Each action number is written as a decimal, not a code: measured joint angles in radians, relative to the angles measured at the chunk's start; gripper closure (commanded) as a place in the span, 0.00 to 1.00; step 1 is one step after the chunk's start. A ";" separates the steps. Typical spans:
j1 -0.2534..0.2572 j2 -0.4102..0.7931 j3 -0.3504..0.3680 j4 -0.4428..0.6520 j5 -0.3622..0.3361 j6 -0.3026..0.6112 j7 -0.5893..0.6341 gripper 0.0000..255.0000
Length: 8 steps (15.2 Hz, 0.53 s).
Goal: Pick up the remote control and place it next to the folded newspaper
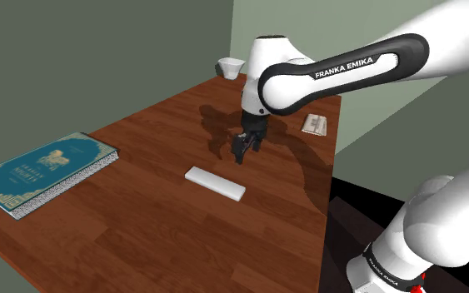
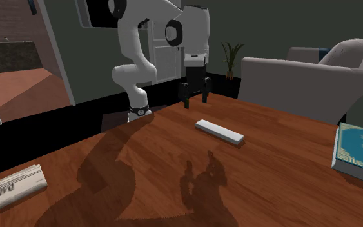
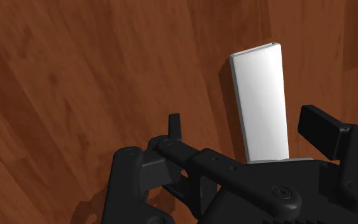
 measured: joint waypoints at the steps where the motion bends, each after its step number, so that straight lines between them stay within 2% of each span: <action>1: 0.003 0.041 0.013 0.019 -0.009 0.020 0.018 0.00; 8: 0.033 0.295 0.073 0.167 -0.098 0.103 0.134 0.00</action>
